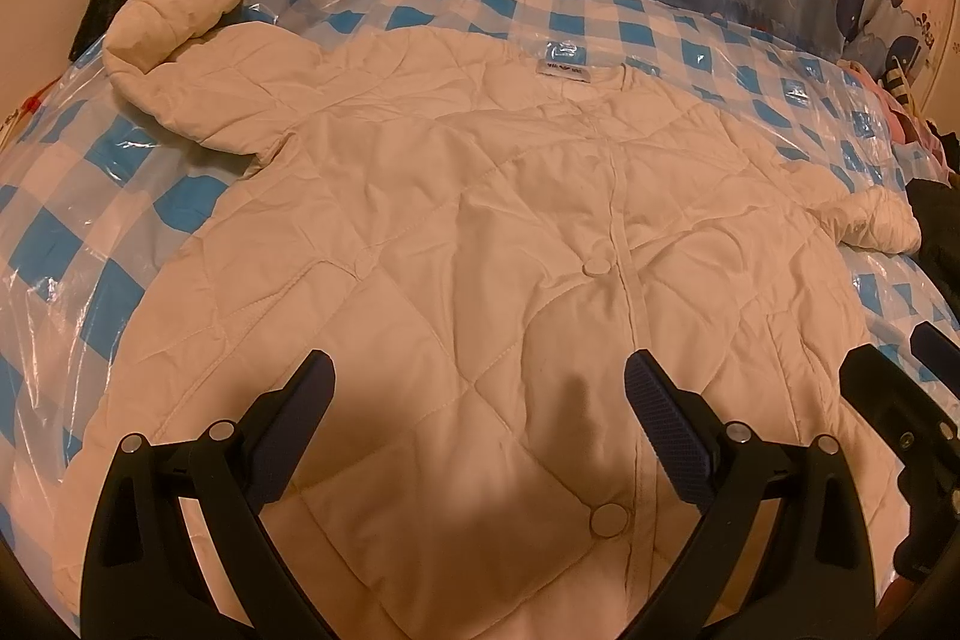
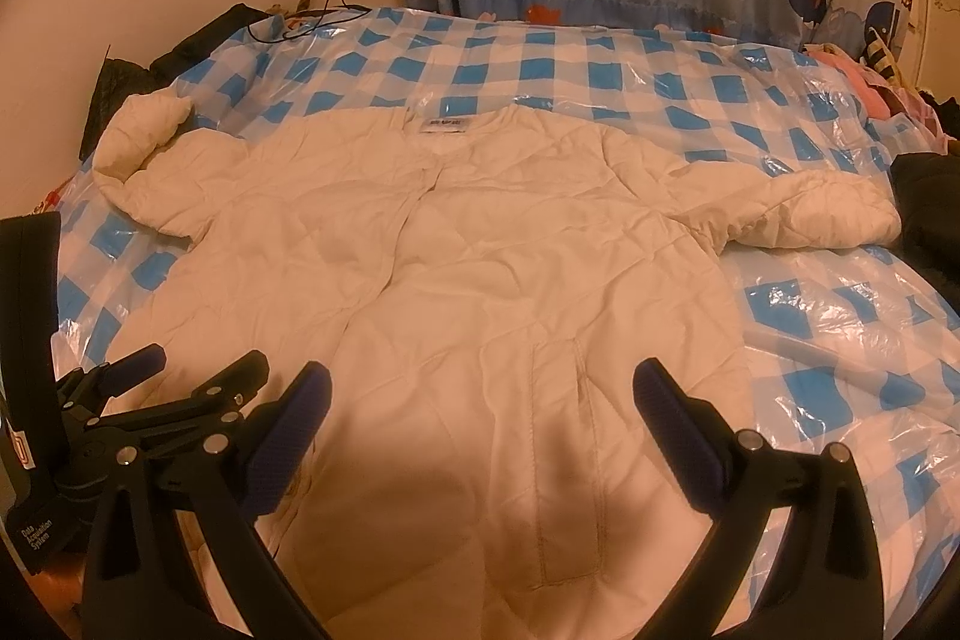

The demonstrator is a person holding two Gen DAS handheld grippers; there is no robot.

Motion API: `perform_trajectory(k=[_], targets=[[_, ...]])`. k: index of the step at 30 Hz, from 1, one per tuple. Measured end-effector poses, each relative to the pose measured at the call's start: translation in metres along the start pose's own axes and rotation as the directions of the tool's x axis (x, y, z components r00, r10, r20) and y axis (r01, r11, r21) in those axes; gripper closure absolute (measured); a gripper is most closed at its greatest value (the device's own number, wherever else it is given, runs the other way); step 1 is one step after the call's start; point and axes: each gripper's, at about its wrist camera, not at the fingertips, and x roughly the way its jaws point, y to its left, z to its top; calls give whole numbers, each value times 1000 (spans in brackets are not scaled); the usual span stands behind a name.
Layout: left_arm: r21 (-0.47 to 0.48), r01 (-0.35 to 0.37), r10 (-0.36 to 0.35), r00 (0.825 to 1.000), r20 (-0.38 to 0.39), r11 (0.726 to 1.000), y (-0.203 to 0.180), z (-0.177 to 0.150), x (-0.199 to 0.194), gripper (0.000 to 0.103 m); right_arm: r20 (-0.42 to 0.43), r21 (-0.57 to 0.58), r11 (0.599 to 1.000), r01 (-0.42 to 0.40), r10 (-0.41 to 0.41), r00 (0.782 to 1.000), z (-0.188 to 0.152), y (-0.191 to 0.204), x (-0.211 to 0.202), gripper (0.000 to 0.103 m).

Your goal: Fold large clothes

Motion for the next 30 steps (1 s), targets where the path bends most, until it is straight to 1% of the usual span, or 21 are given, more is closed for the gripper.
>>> perform_trajectory(k=[25, 26, 28, 30], targets=[[2, -3, 3, 1000, 1, 1000, -4, -1, 1, 10, -3, -4, 1000, 1, -1, 1000, -2, 0, 3, 6], [3, -2, 2, 1000, 2, 1000, -5, -2, 1, 10, -5, -4, 1000, -4, 4, 1000, -2, 1, 3, 6], [7, -2, 2, 1000, 5, 1000, -7, -4, 2, 10, -14, 16, 999, -41, 42, 999, -1, -6, 2, 6], [2, -2, 2, 1000, 2, 1000, -7, -6, 3, 10, -14, 57, 996, -68, 69, 998, 1, -18, -3, 6]])
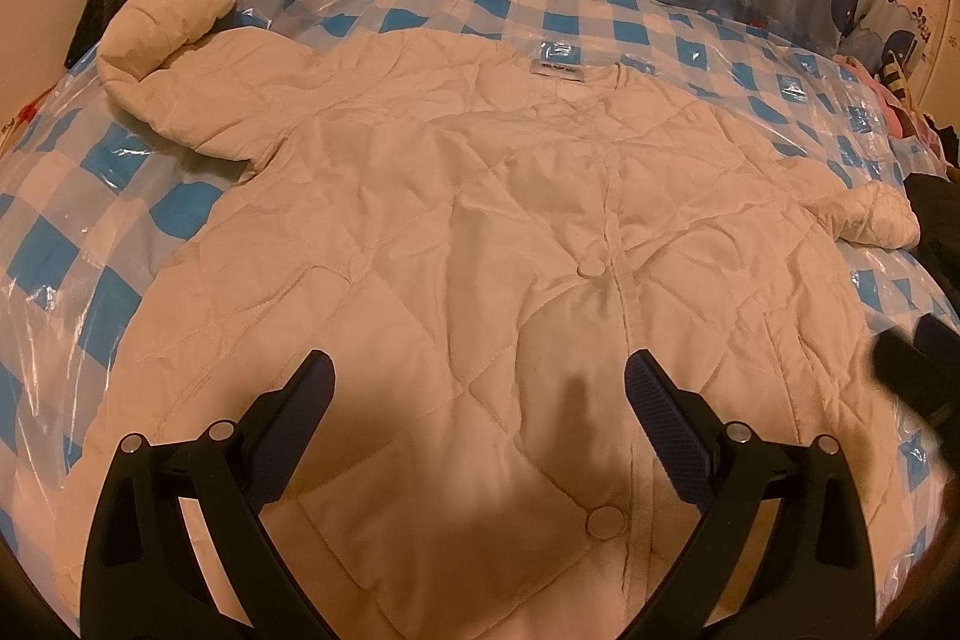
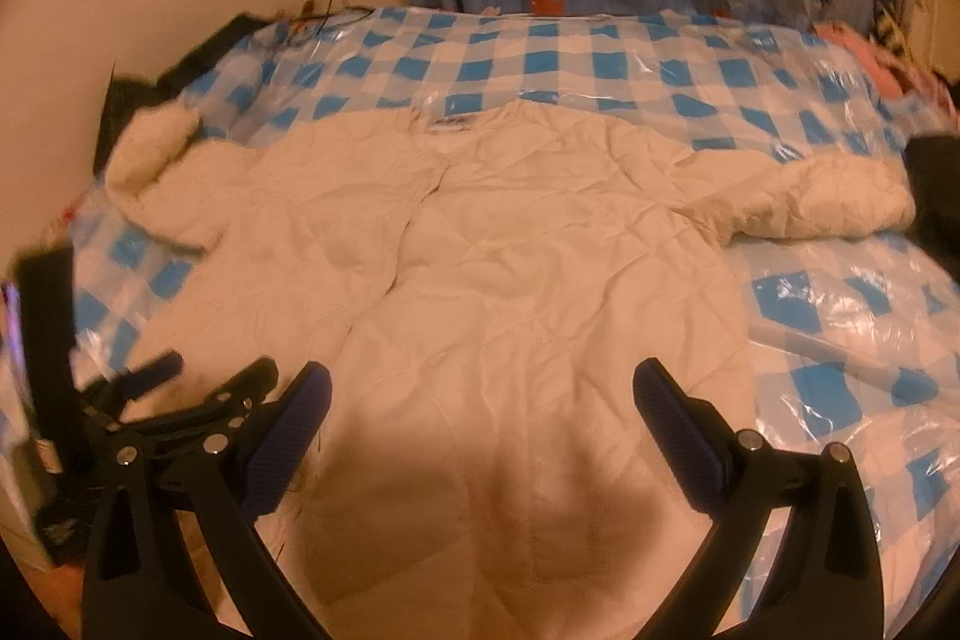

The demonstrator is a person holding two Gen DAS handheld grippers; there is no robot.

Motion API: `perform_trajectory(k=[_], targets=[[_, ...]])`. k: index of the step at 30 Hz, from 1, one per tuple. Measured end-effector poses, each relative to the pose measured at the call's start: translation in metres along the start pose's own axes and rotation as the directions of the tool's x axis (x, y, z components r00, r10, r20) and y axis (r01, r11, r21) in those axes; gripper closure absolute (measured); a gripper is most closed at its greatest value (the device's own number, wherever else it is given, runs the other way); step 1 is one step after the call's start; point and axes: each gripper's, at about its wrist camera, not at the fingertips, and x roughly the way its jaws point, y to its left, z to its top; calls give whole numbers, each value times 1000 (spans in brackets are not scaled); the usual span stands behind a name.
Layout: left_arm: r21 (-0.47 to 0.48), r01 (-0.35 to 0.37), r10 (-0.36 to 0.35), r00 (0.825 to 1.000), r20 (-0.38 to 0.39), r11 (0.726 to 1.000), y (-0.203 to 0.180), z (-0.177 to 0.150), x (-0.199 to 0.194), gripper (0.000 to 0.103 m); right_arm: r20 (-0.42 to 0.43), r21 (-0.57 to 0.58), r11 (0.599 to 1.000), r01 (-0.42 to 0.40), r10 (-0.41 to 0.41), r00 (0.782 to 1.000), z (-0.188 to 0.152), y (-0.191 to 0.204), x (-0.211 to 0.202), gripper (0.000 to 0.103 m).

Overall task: Fold large clothes
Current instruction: 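Move the right tool to the jacket sleeve and grasp its knit cuff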

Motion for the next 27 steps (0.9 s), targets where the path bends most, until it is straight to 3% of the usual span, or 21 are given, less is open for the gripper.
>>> perform_trajectory(k=[4, 7, 11, 17, 20, 22, 23, 24, 26, 27], targets=[[-19, 11, -11, 1000, -5, 1000, 1, 0, -4, 10, -17, 136, 989, -63, 66, 998, -1, -48, -23, 6], [-24, 22, -22, 1000, -1, 999, 3, 3, -9, 9, -75, 268, 958, -99, 124, 989, -18, -95, -36, 6], [-32, 35, -35, 999, -16, 999, 3, 7, -7, 9, -199, 380, 915, -138, 226, 954, -48, -135, -39, 6], [-19, 50, -51, 999, -20, 999, -1, 7, -13, 9, -373, 357, 921, -154, 292, 881, -96, -118, -28, 6], [-11, 51, -51, 999, -12, 999, 0, 7, -20, 9, -375, 382, 897, -220, 369, 850, -106, -102, -20, 6], [-15, 47, -47, 999, -8, 999, 5, 8, -23, 9, -366, 342, 907, -244, 368, 855, -107, -87, -23, 8], [-24, 46, -47, 999, -8, 999, 9, 8, -25, 9, -362, 333, 911, -243, 362, 859, -107, -84, -23, 18], [-29, 46, -47, 999, -8, 998, 12, 9, -26, 9, -352, 341, 906, -253, 372, 859, -107, -85, -24, 48], [-42, 41, -41, 999, -9, 998, 19, 10, -30, 9, -333, 375, 884, -279, 409, 849, -107, -94, -24, 82], [-48, 37, -38, 999, -8, 998, 23, 11, -32, 9, -321, 387, 873, -296, 429, 844, -106, -99, -23, 85]])
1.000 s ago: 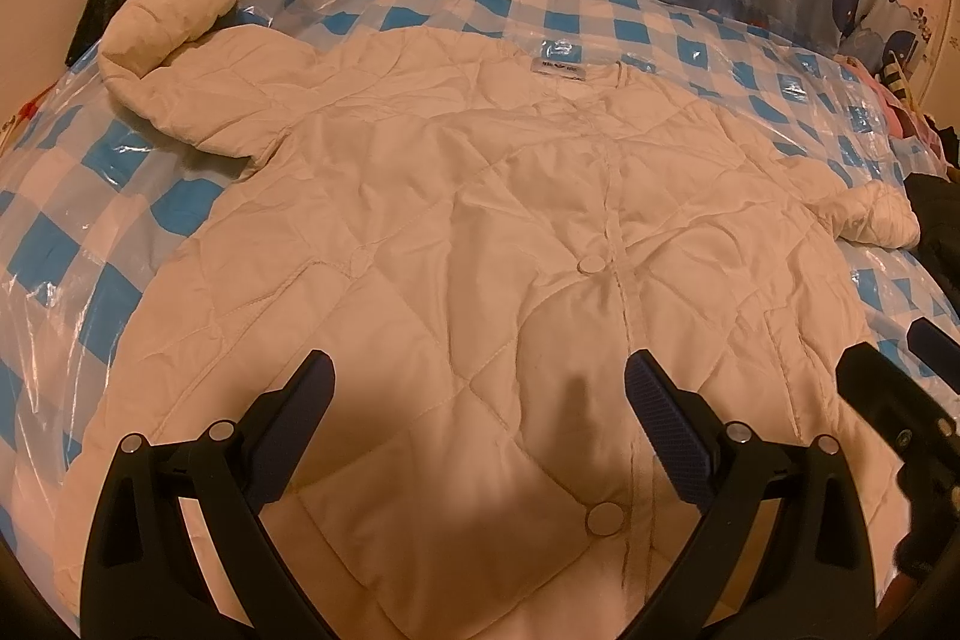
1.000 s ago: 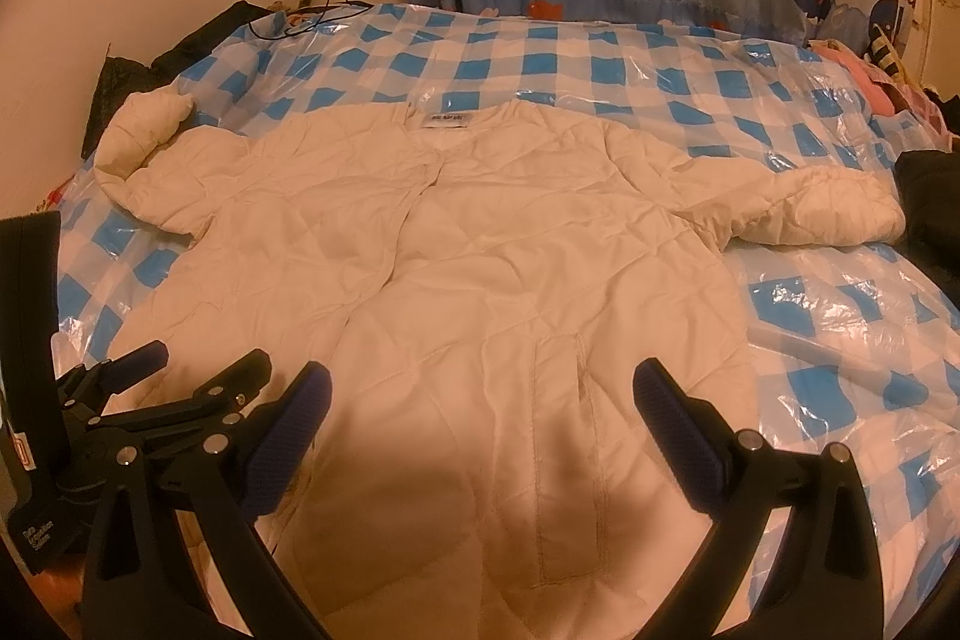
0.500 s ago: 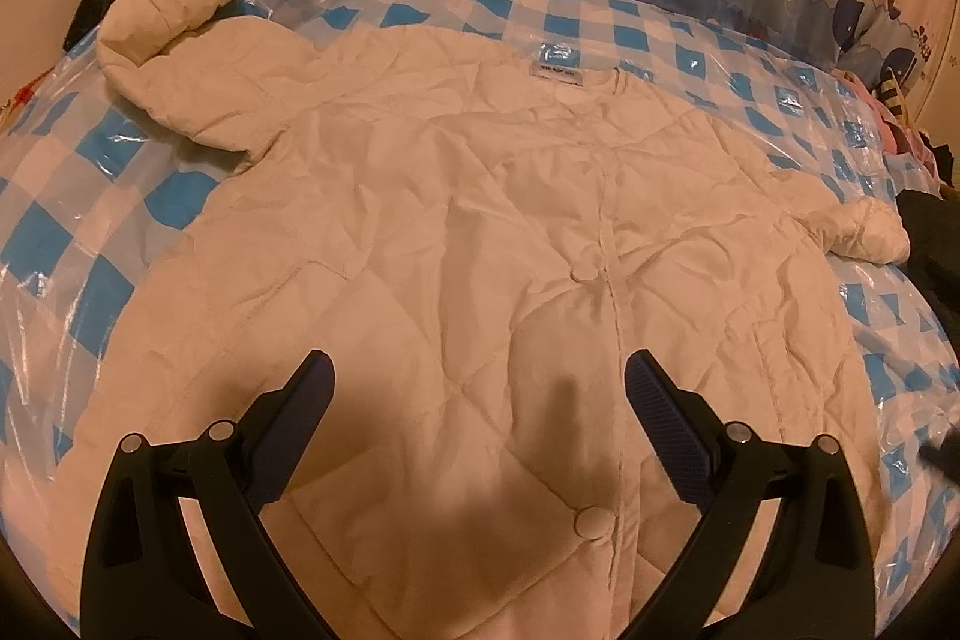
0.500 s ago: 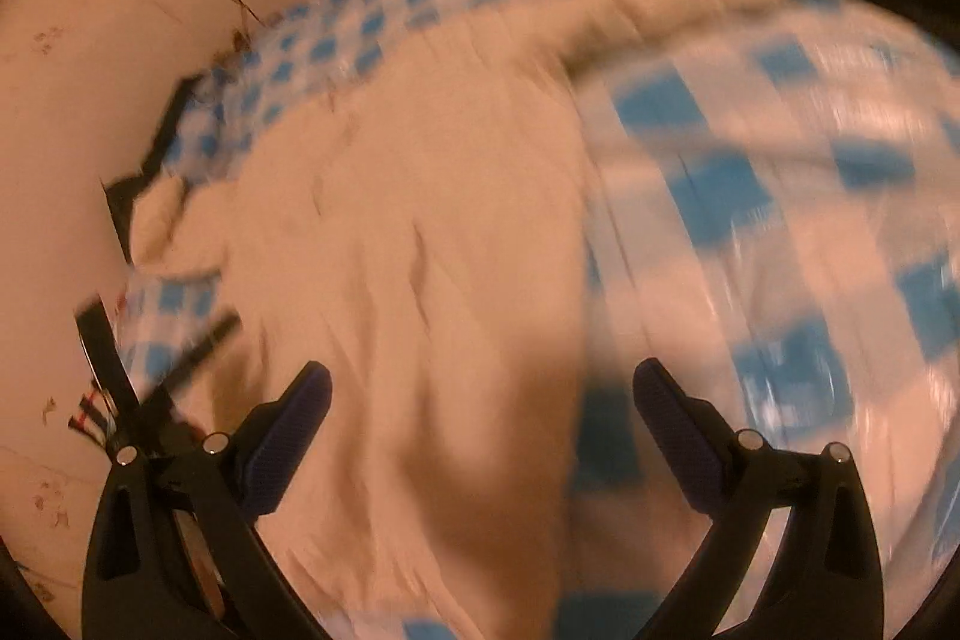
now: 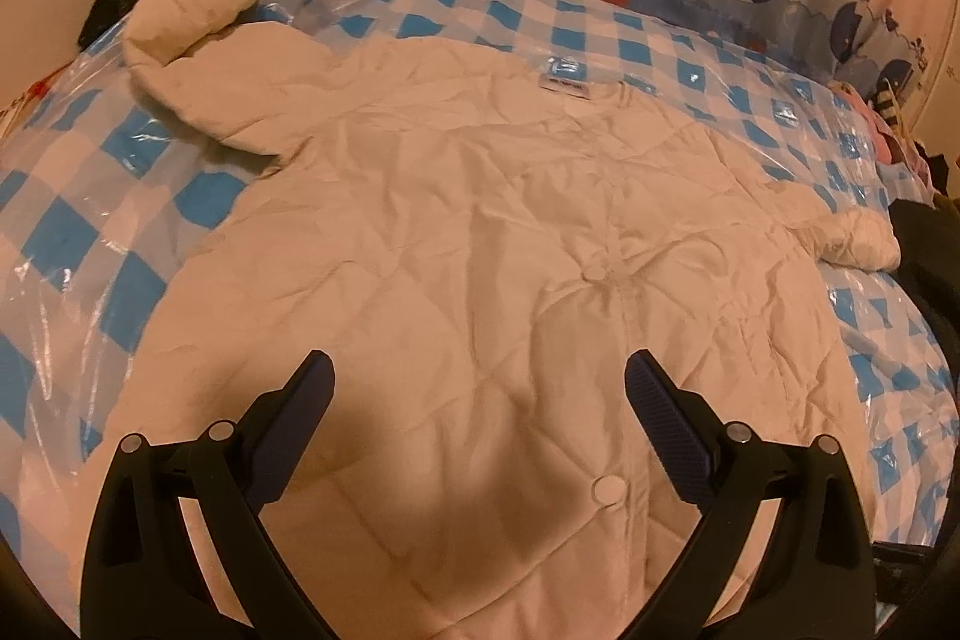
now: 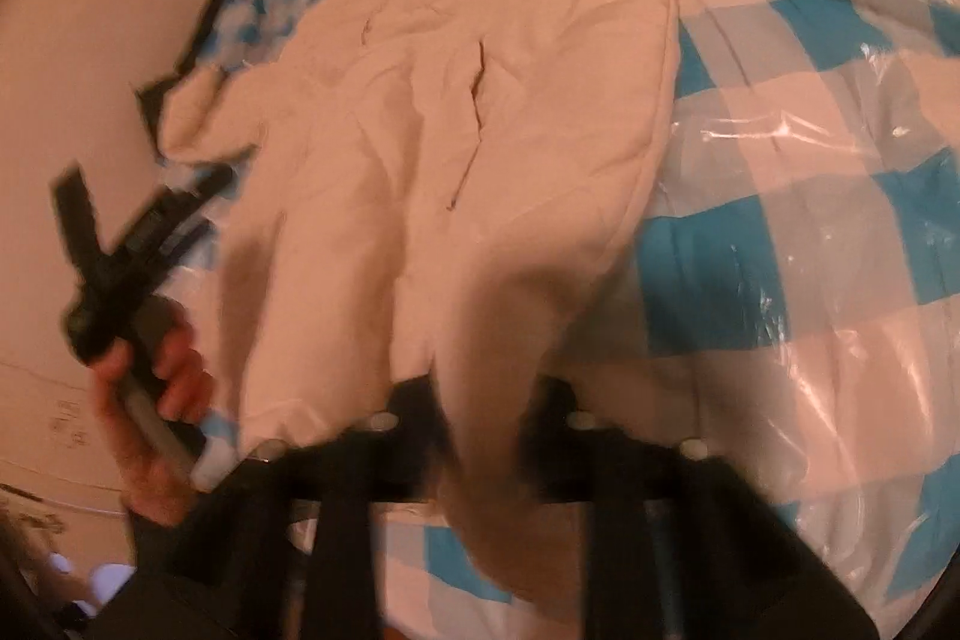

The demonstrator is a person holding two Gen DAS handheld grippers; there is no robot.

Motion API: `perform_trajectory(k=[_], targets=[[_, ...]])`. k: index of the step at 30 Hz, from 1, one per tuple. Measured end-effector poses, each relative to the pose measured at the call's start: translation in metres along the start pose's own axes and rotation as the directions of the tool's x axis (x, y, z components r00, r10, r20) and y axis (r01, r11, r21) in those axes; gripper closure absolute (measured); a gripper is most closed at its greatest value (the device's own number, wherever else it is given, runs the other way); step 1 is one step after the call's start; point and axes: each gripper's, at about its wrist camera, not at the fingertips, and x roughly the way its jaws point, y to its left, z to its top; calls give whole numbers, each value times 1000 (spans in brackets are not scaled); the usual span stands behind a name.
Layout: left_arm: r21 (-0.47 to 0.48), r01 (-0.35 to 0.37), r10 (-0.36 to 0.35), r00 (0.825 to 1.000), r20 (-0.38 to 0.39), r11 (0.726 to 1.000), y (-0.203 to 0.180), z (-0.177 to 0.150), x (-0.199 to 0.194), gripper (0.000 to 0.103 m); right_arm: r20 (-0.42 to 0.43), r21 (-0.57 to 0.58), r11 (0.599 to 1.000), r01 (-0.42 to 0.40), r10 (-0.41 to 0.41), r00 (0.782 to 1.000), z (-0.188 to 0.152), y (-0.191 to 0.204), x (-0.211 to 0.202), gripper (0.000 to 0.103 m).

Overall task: Fold large clothes
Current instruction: 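Move the right tool to the jacket sleeve and grasp its knit cuff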

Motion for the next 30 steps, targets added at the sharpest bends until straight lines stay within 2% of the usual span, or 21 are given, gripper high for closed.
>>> perform_trajectory(k=[4, 8, 10, 13, 14, 17, 19, 20, 22, 23, 24, 25, 27, 29, 30], targets=[[5, -33, 33, 999, 11, 999, 11, 3, -12, 9, 51, -45, 999, -11, 13, 999, 1, 2, -32, 88], [13, -73, 72, 997, 19, 997, 19, 5, -23, 9, 125, -89, 996, -15, 26, 992, 7, -2, -105, 89], [26, -89, 89, 996, -2, 996, 21, 2, -23, 9, 134, -95, 995, -1, 13, 991, 7, -9, -127, 89], [25, -72, 73, 996, -43, 997, 23, -2, -22, 9, 142, -56, 998, 8, 0, 990, -1, -38, -146, 90], [30, -63, 65, 996, -54, 998, 22, -4, -23, 9, 132, -35, 999, 10, -5, 991, -4, -51, -147, 90], [75, -95, 98, 994, -44, 993, 13, -9, -26, 9, -35, -25, 997, 72, -73, 997, -17, -83, -112, 87], [111, -118, 123, 992, -35, 987, 6, -12, -24, 9, -75, 12, 999, 50, -49, 996, -23, -101, -106, 78], [125, -128, 134, 990, -41, 984, 2, -13, -21, 9, -41, 43, 999, 22, -20, 999, -19, -110, -116, 67], [139, -126, 136, 989, -65, 982, -7, -13, -13, 9, 86, 77, 997, -26, 19, 996, -3, -123, -148, 51], [144, -117, 127, 990, -64, 983, -11, -14, -12, 9, 159, 103, 993, -49, 33, 987, 10, -131, -167, 34], [149, -113, 123, 991, -60, 982, -15, -13, -11, 9, 209, 124, 991, -58, 31, 978, 19, -138, -181, 22], [151, -116, 125, 991, -54, 982, -20, -12, -9, 9, 282, 157, 986, -55, 9, 959, 42, -149, -199, 19], [144, -97, 104, 994, -43, 985, -30, -10, -7, 9, 375, 208, 976, -64, -19, 927, 93, -167, -221, 16], [137, -78, 84, 996, -43, 988, -39, -10, 0, 9, 427, 261, 963, -69, -52, 903, 145, -183, -227, 16], [135, -78, 85, 995, -51, 988, -43, -9, 5, 9, 428, 283, 958, -49, -81, 900, 181, -189, -225, 16]])
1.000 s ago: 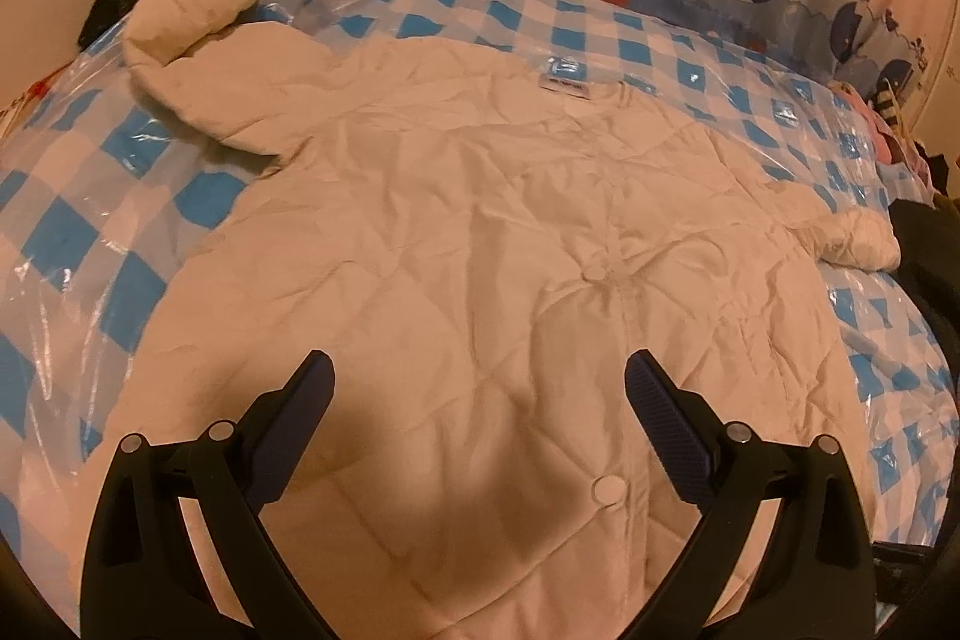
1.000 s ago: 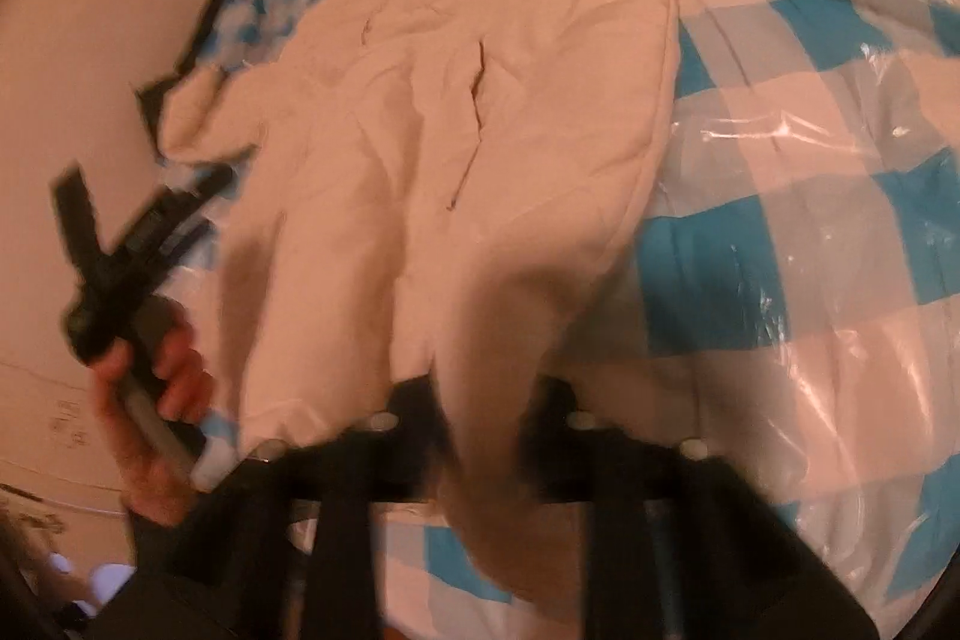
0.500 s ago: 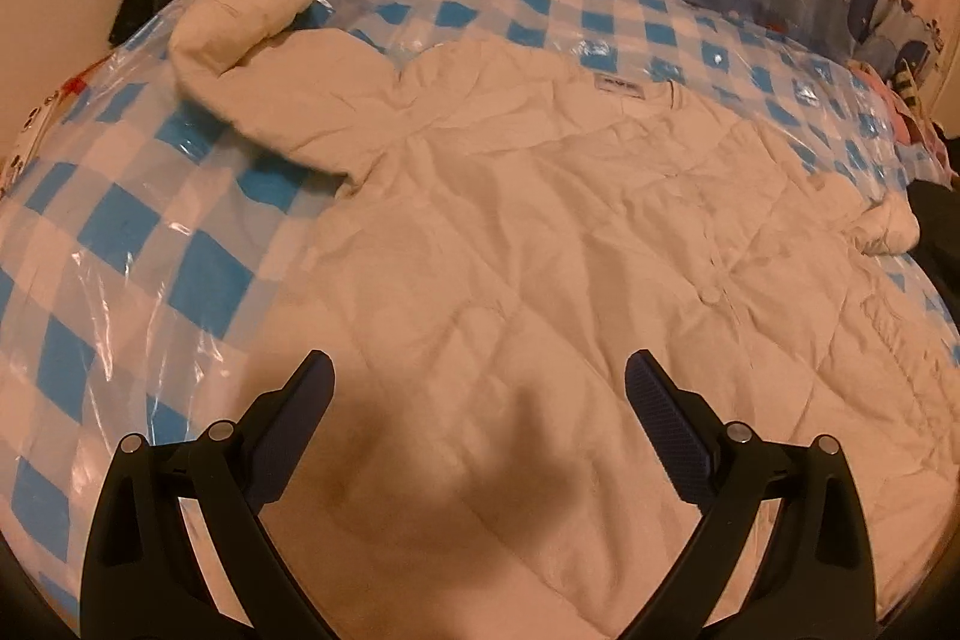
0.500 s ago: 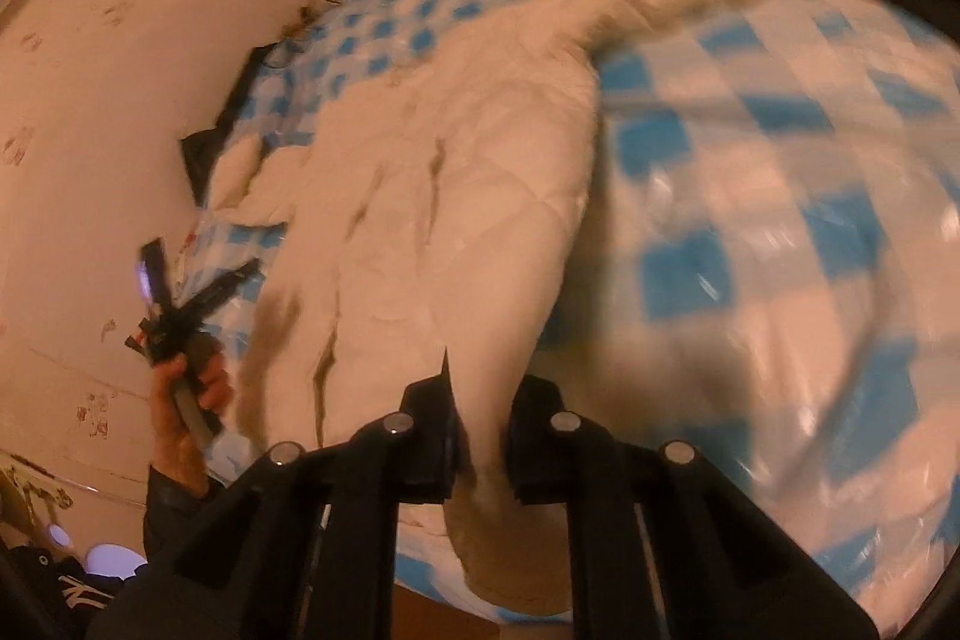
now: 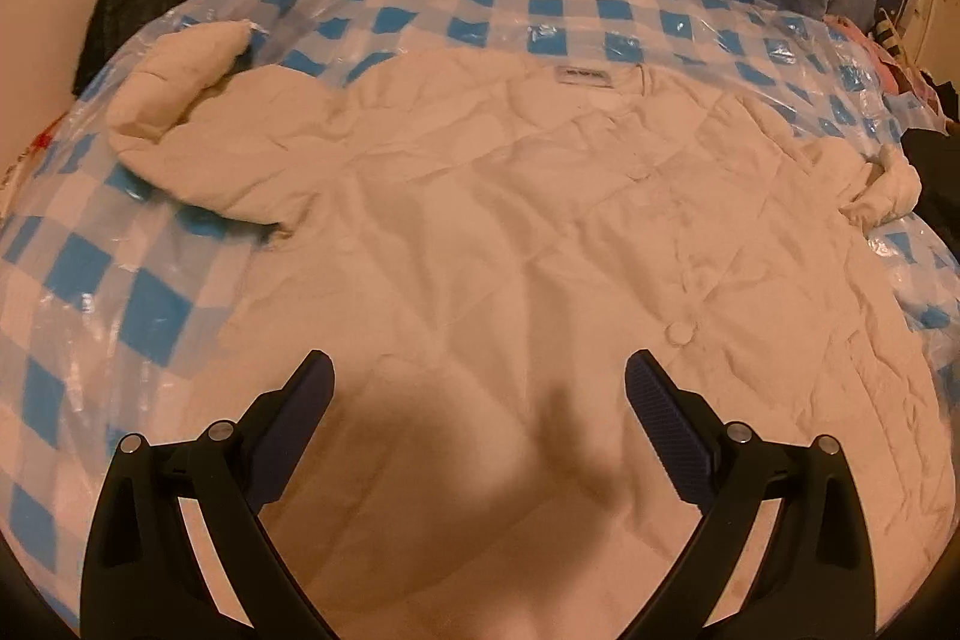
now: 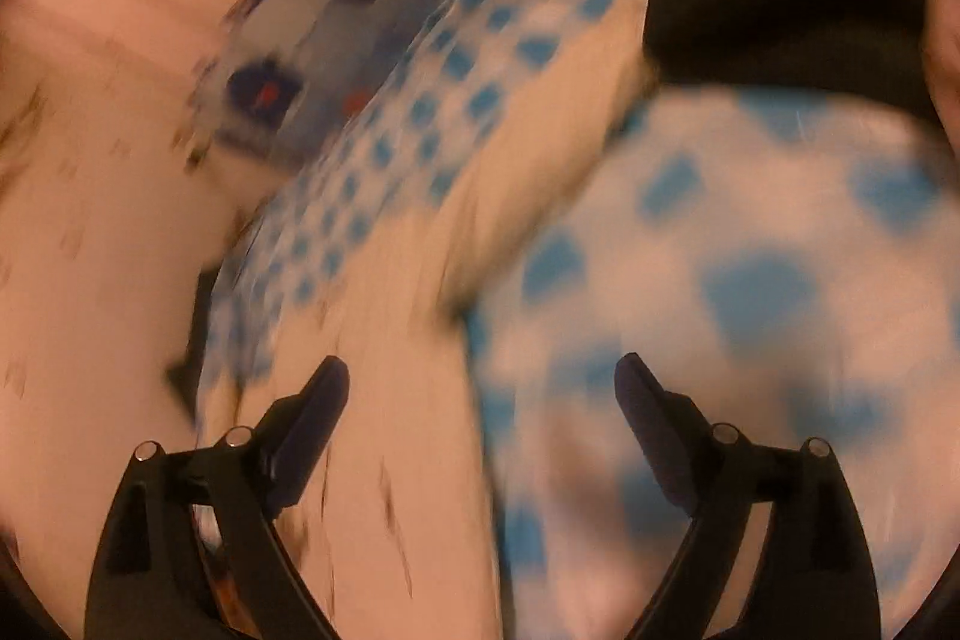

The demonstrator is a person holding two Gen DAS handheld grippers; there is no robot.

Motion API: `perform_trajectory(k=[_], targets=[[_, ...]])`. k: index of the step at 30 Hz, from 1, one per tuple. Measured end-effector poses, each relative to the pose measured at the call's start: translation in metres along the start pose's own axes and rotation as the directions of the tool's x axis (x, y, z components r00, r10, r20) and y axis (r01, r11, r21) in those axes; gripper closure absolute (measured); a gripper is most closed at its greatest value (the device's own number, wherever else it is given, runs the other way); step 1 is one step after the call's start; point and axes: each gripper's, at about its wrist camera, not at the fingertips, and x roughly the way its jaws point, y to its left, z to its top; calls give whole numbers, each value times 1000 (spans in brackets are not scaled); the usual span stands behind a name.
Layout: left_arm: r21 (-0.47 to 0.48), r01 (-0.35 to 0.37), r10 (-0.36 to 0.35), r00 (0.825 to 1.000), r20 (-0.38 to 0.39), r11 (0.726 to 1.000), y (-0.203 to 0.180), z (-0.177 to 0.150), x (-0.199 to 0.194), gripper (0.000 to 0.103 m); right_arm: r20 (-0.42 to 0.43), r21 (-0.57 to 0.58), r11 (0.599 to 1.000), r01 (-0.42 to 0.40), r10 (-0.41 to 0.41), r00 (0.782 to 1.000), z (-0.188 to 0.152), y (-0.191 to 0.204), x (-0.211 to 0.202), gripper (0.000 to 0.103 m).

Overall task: Fold large clothes
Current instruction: 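Move the right tool to the jacket sleeve and grasp its knit cuff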

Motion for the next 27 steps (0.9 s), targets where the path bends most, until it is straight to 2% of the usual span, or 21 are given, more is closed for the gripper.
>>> perform_trajectory(k=[4, 6, 7, 9, 10, 11, 12, 13, 14, 15, 16, 17, 18, 20, 21, 22, 23, 24, 25, 26, 27], targets=[[-12, 37, -37, 999, 18, 999, -18, 8, 17, 9, 16, 51, 993, 105, -106, 994, 87, 19, 69, 16], [-33, 27, -27, 1000, -2, 999, -22, 10, 30, 9, 22, 71, 971, 229, -231, 973, 134, 34, 110, 16], [-50, 53, -53, 999, -8, 997, -23, 11, 37, 9, 26, 46, 954, 295, -297, 955, 142, 42, 127, 16], [-34, 65, -66, 998, -18, 997, -24, 5, 48, 9, 24, -24, 901, 434, -433, 901, 170, 57, 167, 16], [-8, 29, -30, 999, -32, 1000, -23, 0, 53, 9, 2, -54, 867, 496, -497, 868, 178, 60, 188, 16], [-2, -4, 4, 999, -48, 1000, -21, -2, 57, 9, -19, -90, 824, 560, -563, 826, 175, 55, 205, 16], [-21, -5, 4, 999, -54, 1000, -17, -2, 58, 9, -38, -133, 761, 635, -645, 764, 172, 47, 226, 16], [-47, 25, -27, 999, -42, 999, -13, 1, 55, 9, -49, -155, 715, 682, -695, 718, 166, 39, 231, 16], [-67, 46, -49, 998, -30, 997, -10, 3, 52, 9, -70, -174, 673, 719, -737, 672, 162, 26, 242, 22], [-73, 50, -52, 998, -26, 996, -6, 3, 50, 9, -75, -175, 662, 729, -747, 660, 155, 18, 240, 49], [-71, 40, -42, 999, -24, 997, -6, 3, 51, 9, -81, -157, 673, 723, -738, 670, 152, 7, 238, 63], [-69, 33, -35, 999, -29, 997, -6, 3, 52, 9, -81, -131, 708, 694, -705, 704, 149, 2, 229, 80], [-71, 35, -37, 999, -34, 997, -5, 2, 53, 9, -74, -120, 730, 673, -682, 727, 149, 1, 221, 89], [-82, 50, -53, 998, -36, 995, -5, 1, 53, 9, -8, -88, 825, 558, -561, 828, 148, 7, 183, 92], [-85, 56, -59, 998, -31, 995, -5, 2, 51, 9, 30, -86, 862, 499, -498, 867, 145, 13, 165, 92], [-88, 60, -62, 998, -24, 994, -4, 1, 50, 9, 104, -97, 917, 388, -378, 920, 138, 21, 133, 92], [-94, 65, -67, 998, -15, 993, -3, 3, 49, 9, 178, -112, 953, 282, -260, 949, 127, 25, 102, 92], [-100, 70, -72, 997, -10, 993, -2, 3, 47, 9, 249, -134, 974, 181, -144, 958, 112, 27, 73, 92], [-108, 81, -82, 997, -9, 991, -2, 4, 47, 9, 322, -154, 985, 80, -27, 946, 91, 22, 41, 92], [-114, 89, -92, 996, -14, 989, -1, 4, 48, 9, 365, -147, 989, 22, 34, 930, 72, 14, 20, 92], [-121, 99, -102, 995, -21, 988, -1, 4, 50, 9, 397, -117, 993, -20, 66, 916, 56, -2, 6, 81]])
